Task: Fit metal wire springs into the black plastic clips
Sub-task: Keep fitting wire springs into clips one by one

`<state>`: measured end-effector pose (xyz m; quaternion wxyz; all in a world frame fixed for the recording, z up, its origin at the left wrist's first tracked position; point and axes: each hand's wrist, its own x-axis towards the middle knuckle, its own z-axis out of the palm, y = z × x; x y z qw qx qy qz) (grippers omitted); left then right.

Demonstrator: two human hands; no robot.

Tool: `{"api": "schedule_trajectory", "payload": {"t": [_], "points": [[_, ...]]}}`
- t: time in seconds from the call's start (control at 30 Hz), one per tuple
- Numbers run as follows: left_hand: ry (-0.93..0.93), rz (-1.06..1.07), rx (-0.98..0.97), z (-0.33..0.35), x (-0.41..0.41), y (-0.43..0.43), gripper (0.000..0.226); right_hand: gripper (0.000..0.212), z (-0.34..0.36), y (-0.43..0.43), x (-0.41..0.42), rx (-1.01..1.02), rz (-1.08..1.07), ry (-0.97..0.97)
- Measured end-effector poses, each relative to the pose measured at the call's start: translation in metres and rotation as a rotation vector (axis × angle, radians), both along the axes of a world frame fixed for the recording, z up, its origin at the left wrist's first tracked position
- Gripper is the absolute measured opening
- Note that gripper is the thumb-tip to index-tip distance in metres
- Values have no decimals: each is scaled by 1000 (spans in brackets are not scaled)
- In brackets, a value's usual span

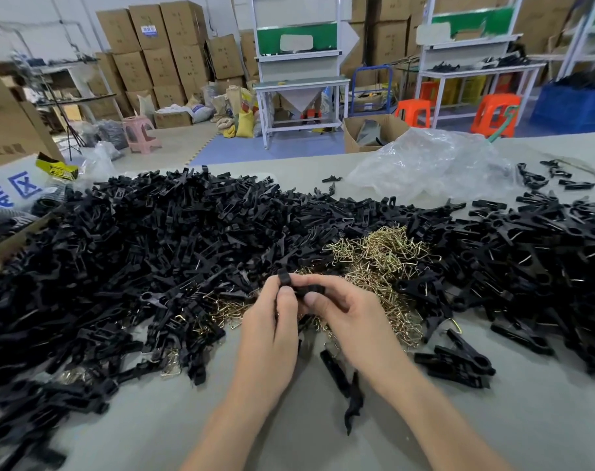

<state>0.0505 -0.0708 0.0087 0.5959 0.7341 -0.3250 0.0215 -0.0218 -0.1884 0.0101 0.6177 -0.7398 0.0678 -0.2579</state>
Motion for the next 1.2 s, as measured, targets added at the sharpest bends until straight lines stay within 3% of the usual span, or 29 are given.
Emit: {"api": "schedule_trajectory", "payload": {"t": [0.23, 0.4, 0.7, 0.83, 1.2], "points": [[112, -61, -65, 5, -8, -6, 32, 15, 7, -6, 2, 249, -51, -45], [125, 66, -85, 8, 2, -1, 28, 24, 9, -18, 0, 537, -118, -134], [591, -226, -325, 10, 9, -1, 26, 29, 5, -11, 3, 334, -30, -25], [565, -295, -265, 8, 8, 0, 31, 26, 7, -6, 2, 310, 37, 3], [526, -210, -245, 5, 15, 2, 28, 28, 7, -6, 2, 310, 72, 5]]}}
